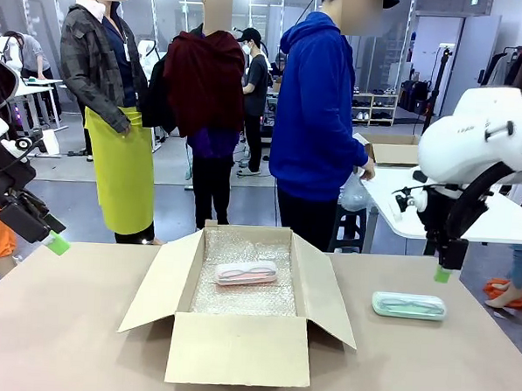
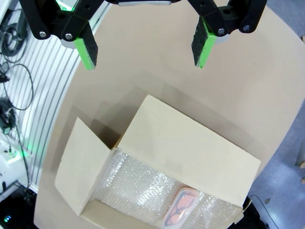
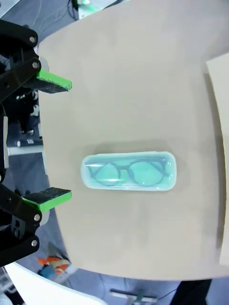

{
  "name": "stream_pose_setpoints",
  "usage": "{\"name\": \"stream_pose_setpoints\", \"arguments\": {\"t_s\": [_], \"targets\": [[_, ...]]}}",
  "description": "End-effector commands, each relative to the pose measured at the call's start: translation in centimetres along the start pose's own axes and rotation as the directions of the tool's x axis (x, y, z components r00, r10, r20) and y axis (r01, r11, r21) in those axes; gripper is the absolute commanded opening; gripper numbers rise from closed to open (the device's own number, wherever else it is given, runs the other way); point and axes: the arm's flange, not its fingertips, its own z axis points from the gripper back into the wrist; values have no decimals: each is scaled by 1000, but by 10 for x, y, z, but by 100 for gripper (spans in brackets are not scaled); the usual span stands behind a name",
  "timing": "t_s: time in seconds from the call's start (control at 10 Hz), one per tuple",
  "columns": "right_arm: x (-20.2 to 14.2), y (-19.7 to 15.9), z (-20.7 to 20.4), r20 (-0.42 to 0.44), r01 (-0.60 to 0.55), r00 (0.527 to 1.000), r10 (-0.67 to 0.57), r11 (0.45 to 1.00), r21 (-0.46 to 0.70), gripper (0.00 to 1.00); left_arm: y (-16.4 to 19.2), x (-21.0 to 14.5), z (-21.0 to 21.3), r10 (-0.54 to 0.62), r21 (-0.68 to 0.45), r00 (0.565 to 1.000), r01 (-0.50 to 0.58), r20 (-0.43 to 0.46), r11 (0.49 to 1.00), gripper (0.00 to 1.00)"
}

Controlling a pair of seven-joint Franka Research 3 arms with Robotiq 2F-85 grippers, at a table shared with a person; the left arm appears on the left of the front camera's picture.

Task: Pack the glasses set securely to prepare it for shipping.
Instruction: Put the Glasses case from the right side of the table into the Package Box.

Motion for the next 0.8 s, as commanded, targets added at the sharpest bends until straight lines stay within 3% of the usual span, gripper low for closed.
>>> {"name": "stream_pose_setpoints", "arguments": {"t_s": [0.0,0.1,0.7], "targets": [[0,-25,-25,14,-91,996,90,996,20,100,1,-1,3,-18,-26,1000,19,21,999,100],[-1,-30,-36,53,-122,991,121,992,18,100,1,-1,3,-18,-26,1000,19,21,999,100],[3,-42,-110,47,-118,992,119,993,-29,100,1,-1,3,-18,-26,1000,19,21,999,100]]}}
